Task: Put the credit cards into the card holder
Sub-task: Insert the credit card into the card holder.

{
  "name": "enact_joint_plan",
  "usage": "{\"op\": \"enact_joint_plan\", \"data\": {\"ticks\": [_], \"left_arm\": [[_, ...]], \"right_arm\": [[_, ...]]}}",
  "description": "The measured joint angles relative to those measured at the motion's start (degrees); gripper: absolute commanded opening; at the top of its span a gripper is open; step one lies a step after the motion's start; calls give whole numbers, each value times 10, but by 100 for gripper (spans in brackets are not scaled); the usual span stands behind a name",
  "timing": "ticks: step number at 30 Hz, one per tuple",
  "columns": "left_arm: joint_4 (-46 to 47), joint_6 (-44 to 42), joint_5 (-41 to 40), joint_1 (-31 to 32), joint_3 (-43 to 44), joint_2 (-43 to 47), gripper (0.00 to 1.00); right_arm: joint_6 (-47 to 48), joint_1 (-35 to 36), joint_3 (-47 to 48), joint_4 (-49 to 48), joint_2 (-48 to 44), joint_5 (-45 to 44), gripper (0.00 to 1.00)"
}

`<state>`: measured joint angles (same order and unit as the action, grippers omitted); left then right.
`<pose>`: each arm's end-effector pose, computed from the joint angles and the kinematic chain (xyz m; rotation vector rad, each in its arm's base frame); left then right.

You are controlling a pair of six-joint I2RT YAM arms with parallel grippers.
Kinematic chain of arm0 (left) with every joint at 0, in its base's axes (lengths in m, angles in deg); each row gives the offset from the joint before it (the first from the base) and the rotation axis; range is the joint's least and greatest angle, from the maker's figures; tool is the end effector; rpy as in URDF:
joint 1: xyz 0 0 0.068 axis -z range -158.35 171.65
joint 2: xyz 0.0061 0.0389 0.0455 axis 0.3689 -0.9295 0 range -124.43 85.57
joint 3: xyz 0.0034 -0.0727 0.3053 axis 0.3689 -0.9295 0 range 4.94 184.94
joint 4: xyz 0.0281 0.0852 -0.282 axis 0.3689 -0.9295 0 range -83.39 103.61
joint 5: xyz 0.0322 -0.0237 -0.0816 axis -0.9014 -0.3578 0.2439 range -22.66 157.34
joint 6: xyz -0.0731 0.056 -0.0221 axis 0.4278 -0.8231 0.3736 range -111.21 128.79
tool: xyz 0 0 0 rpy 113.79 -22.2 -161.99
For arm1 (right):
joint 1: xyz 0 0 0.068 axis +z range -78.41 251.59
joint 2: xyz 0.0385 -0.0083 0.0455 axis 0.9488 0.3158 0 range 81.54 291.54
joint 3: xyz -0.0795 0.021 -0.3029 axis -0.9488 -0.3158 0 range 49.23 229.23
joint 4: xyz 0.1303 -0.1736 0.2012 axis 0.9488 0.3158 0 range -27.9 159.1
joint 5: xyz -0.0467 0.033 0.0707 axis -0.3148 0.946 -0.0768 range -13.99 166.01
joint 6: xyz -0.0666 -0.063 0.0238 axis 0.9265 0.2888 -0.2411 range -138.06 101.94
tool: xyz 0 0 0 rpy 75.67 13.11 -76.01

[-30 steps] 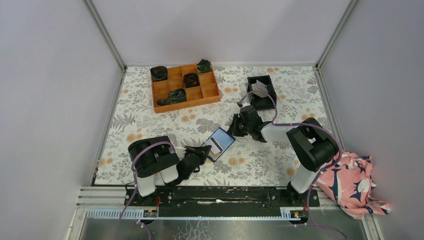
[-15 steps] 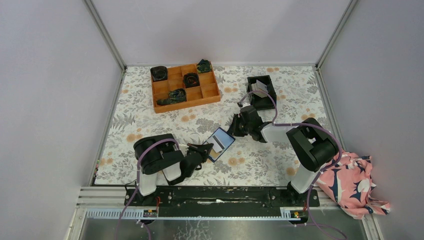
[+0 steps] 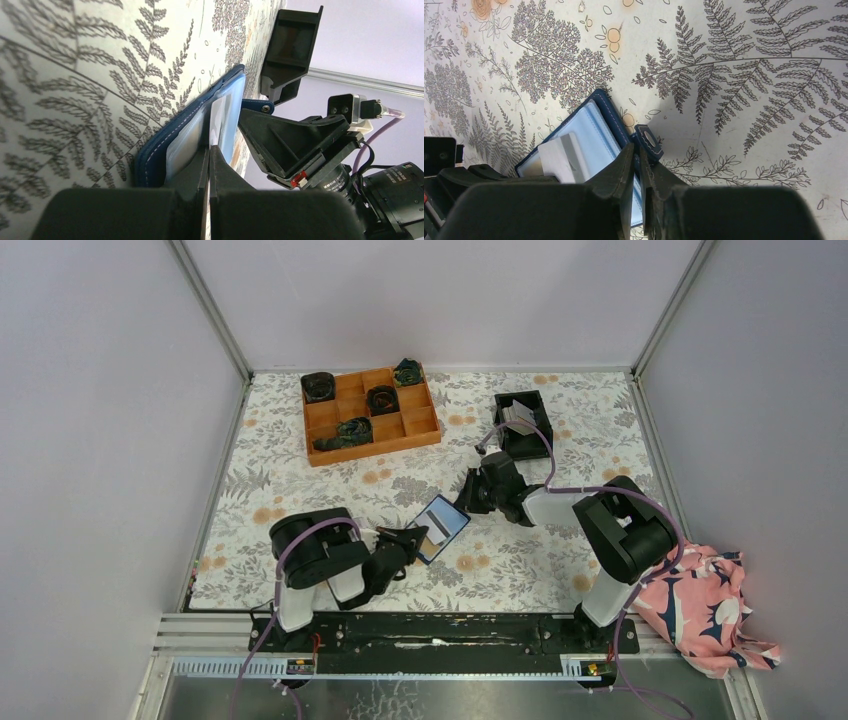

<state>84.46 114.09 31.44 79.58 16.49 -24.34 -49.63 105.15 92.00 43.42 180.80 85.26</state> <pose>0.1858 -0.2020 0.0480 -1.2359 1.7780 -1.1749 0.3257 0.2327 0.1170 -0.1333 2.3388 0.7765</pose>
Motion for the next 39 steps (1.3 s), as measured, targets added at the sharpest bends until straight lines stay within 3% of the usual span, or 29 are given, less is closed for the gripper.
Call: {"op": "enact_joint_plan", "data": {"ticks": [6,14,21,35,39], "left_arm": [[-59,13,-31,18,34,6,4],[-236,-6,-56,38,80,75,23],[-324,-47,-50,45,102,118,38],[-359,-76,-50,47,111,138,43],[-354,-75,-46,47,109,137,43]], "right_arm": [[0,2,-1,0,-1,-3,16],[-2,4,-2,-1,-2,-8,17],[-2,9,-3,2,-4,-9,17],[34,26,4,129,-68,-43,41],[49,26,1,165,-110,-62,43]]}}
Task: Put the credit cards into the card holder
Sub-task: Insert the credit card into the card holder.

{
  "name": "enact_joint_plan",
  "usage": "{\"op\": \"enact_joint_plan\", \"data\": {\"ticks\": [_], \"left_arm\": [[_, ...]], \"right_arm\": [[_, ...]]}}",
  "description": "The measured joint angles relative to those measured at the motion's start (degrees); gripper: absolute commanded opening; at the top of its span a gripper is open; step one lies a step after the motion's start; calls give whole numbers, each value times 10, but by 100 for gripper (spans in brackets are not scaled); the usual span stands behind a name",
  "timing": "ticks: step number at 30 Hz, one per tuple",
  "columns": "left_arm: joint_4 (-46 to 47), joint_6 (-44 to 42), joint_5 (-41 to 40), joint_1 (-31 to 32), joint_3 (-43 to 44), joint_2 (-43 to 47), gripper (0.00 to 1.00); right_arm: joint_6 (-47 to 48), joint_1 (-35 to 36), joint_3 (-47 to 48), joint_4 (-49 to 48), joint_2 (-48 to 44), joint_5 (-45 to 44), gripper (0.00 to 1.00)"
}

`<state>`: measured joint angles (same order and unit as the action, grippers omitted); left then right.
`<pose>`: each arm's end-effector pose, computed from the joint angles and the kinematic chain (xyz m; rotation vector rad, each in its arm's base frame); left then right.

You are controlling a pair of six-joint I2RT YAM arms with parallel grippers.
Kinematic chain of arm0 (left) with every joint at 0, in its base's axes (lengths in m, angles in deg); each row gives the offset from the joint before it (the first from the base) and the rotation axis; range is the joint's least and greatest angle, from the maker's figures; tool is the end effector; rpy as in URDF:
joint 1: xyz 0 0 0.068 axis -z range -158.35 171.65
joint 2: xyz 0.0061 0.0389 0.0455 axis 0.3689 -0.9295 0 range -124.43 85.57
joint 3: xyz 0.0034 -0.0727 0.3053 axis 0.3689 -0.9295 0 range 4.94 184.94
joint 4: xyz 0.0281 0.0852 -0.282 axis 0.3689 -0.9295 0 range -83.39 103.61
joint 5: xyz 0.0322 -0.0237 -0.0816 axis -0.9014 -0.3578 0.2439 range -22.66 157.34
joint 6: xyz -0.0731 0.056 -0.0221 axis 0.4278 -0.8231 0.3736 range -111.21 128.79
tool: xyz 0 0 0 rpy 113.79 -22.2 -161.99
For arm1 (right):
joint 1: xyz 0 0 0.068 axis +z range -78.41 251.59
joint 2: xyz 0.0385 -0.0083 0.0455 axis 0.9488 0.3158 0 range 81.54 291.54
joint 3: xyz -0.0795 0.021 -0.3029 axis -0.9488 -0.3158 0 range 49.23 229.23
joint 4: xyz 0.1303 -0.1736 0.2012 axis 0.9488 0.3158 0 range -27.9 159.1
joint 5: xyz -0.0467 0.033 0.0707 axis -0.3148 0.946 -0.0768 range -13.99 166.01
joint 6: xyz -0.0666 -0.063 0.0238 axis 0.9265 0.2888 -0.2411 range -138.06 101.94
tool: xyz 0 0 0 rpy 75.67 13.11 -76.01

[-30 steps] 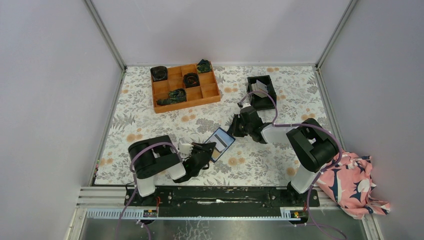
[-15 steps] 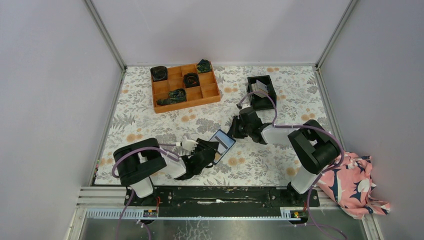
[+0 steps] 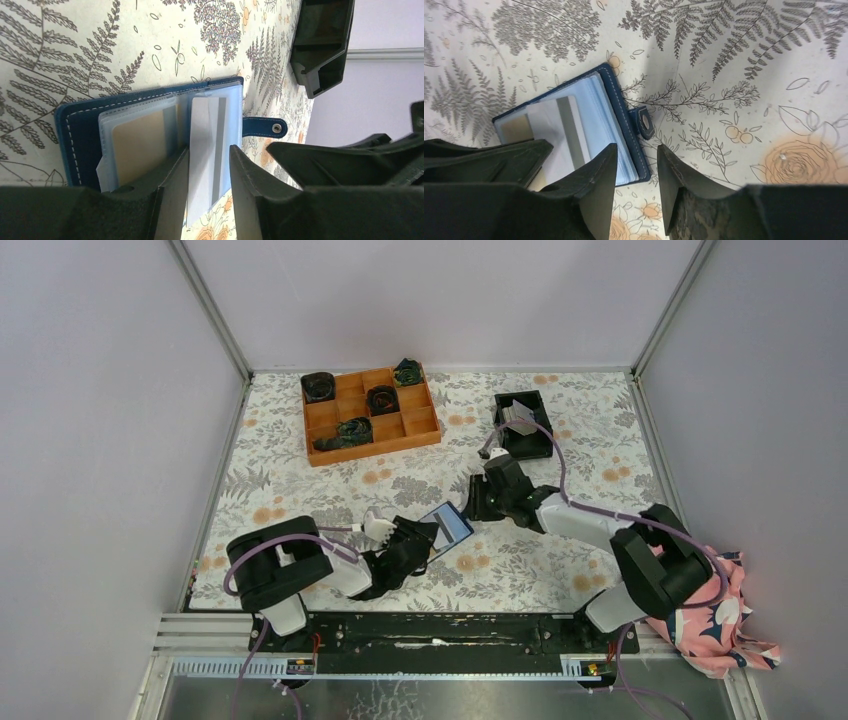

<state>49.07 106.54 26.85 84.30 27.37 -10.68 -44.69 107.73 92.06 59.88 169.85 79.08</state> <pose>0.1865 -0.2396 0.0780 -1.0190 1.9435 -0.8944 0.2939 0.2204 0.1516 -0.2271 2.3946 0.5962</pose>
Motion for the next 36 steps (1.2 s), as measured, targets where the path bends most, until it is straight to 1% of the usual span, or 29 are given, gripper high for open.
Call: {"op": "enact_joint_plan", "data": {"ticks": [3,5,9,13,16,18,22,25,30,36], "left_arm": [[14,1,3,0,-6,-3,43],[22,2,4,0,-9,-4,43],[45,2,6,0,-17,-9,42],[73,2,8,0,-28,-15,41],[92,3,13,-1,-36,-19,40],[101,2,17,-1,-41,-19,41],[129,2,26,-3,-51,-25,42],[165,2,35,-5,-65,-33,43],[222,2,49,-9,-85,-48,44],[241,2,60,-12,-91,-53,44]], "right_arm": [[8,2,-8,11,-42,-12,43],[11,7,-14,14,-68,-20,41],[12,28,-28,14,-101,-24,30],[7,76,-52,12,-117,-28,11],[0,124,-65,9,-119,-42,3],[-3,157,-68,4,-118,-55,0],[-7,215,-68,-21,-108,-83,0],[-7,245,-65,-37,-86,-104,0],[-7,270,-52,-51,-42,-134,0],[-6,290,-45,-79,-15,-159,0]]}}
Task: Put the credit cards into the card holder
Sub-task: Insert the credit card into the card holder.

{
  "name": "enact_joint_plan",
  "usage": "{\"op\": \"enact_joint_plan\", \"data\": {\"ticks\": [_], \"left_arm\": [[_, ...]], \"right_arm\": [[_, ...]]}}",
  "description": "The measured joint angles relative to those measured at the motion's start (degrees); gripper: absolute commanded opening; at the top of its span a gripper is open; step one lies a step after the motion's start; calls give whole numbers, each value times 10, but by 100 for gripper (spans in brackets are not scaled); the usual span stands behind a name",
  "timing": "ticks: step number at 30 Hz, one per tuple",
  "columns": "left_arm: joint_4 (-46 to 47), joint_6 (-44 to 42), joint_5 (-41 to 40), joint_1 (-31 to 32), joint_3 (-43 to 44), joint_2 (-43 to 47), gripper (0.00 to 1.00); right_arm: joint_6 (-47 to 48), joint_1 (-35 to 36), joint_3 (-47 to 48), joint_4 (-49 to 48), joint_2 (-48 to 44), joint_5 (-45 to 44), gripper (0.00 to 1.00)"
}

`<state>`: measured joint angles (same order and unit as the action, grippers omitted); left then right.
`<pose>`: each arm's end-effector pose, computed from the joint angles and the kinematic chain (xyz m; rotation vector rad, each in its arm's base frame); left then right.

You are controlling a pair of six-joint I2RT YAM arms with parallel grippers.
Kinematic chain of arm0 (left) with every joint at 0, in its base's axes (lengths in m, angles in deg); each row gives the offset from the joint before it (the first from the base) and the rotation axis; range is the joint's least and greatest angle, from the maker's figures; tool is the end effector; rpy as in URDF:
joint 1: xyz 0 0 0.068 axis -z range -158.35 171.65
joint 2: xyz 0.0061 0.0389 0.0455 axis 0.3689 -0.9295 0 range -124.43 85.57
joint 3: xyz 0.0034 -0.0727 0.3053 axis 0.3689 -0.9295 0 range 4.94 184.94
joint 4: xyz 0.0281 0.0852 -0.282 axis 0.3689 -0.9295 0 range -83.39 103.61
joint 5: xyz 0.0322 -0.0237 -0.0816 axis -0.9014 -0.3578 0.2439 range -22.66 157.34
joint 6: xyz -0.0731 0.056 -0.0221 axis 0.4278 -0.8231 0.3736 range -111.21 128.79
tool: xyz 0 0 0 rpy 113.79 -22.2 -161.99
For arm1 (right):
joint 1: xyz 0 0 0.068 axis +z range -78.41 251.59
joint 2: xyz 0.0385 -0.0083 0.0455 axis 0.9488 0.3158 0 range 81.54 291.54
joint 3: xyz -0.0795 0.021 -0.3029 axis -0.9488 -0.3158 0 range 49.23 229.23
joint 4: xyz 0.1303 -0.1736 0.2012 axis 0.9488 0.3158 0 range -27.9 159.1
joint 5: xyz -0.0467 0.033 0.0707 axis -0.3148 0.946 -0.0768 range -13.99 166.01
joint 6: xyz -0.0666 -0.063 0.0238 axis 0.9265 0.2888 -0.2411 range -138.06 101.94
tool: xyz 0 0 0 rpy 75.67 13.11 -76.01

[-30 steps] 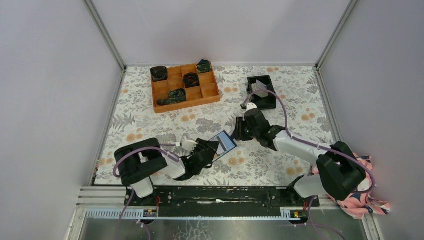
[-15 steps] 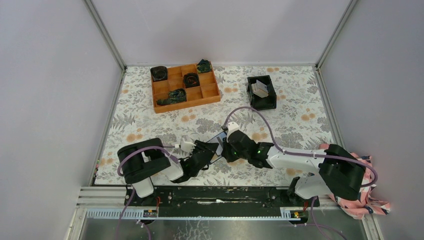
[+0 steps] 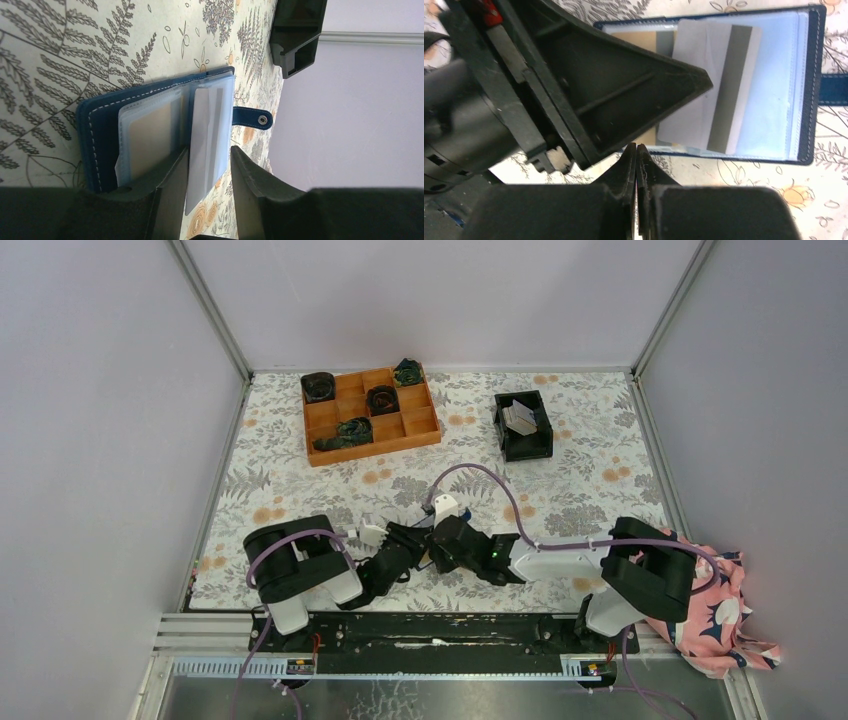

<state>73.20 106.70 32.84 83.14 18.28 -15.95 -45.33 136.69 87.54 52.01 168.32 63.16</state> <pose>0.1748 -0.2203 0.0650 -1.0433 1.9090 -1.1313 0.1679 0.3166 0.1505 -0.6251 2.2095 0.6213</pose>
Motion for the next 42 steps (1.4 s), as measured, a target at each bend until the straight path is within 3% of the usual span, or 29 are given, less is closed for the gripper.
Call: {"op": "enact_joint_plan", "data": {"ticks": [15,42], "left_arm": [[15,0,6,-2,-2,-8,45],[3,-3,9,-3,-11,13,47]], "right_arm": [[0,8,0,-40,43,-34,0],[20,9,-3,-69,43,-106,0]]}}
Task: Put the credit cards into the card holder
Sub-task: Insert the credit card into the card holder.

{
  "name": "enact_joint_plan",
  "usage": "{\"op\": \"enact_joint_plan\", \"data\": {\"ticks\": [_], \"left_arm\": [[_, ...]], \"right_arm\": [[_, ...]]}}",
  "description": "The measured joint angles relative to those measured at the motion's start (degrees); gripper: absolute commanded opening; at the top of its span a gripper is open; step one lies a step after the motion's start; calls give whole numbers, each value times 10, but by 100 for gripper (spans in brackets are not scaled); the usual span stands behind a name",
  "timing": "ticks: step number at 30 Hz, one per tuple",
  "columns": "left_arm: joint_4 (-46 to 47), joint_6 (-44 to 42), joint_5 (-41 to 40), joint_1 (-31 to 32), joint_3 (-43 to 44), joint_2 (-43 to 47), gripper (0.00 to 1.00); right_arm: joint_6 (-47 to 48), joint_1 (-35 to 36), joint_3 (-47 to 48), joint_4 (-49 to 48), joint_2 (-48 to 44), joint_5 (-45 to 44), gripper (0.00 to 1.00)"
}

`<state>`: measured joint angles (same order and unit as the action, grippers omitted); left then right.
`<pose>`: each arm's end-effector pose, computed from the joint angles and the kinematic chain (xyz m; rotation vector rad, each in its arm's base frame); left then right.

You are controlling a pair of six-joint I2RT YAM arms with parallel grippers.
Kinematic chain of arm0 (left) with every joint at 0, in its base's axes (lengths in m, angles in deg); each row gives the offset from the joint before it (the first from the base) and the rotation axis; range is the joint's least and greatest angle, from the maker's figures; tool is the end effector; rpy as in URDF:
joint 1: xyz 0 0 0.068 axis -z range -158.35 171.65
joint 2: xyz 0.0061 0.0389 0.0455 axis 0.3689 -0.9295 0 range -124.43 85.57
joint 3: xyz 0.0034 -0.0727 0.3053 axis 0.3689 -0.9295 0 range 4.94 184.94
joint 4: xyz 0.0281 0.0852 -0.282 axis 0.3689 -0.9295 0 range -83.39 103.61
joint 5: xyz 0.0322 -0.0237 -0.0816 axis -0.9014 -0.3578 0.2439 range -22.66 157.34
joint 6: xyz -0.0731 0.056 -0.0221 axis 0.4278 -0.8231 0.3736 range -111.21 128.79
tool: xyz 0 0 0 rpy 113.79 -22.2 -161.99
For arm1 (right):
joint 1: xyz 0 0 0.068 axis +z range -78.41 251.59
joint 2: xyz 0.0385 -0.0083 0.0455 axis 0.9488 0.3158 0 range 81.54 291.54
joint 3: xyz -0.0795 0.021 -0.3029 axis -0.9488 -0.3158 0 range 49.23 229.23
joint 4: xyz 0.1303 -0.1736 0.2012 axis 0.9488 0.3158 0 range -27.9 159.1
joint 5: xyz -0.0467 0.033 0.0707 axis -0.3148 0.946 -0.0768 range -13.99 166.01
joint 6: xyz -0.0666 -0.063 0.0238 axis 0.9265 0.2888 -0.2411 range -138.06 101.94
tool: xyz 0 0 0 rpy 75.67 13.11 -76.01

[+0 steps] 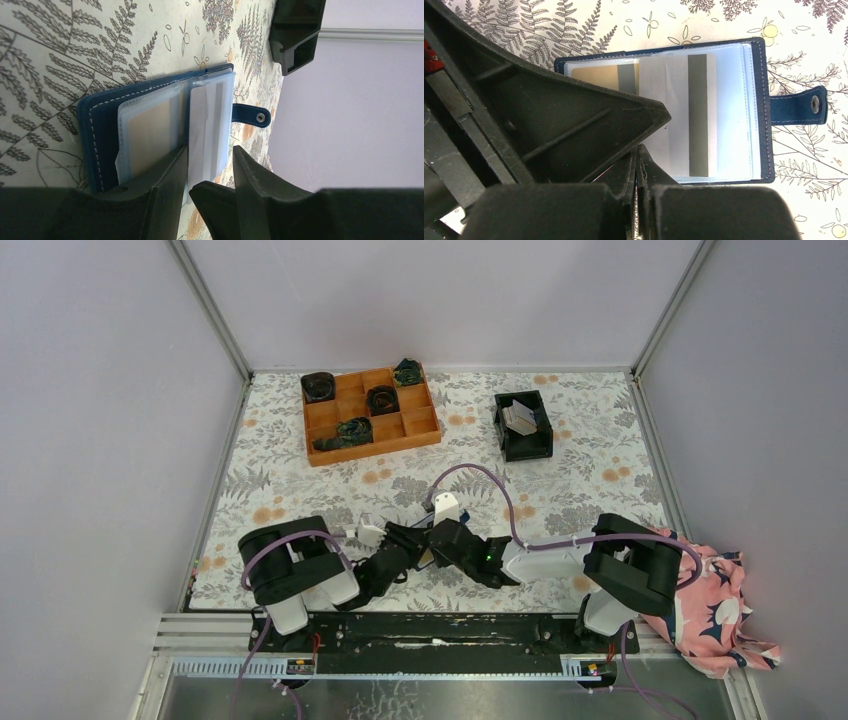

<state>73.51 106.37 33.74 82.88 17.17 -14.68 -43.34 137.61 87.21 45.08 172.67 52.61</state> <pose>0.1726 -0.2159 0.0671 -1.0371 1.9154 -1.1439 0.1798 0.3208 0.1404 -0.5410 2.1128 0.4740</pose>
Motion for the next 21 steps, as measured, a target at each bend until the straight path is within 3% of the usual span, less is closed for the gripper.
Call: {"op": "enact_joint_plan", "data": {"ticks": [21], "left_arm": [[43,-24,8,-3,-28,4,50]], "right_arm": [[-6,3,-3,-16,-7,36,0]]}}
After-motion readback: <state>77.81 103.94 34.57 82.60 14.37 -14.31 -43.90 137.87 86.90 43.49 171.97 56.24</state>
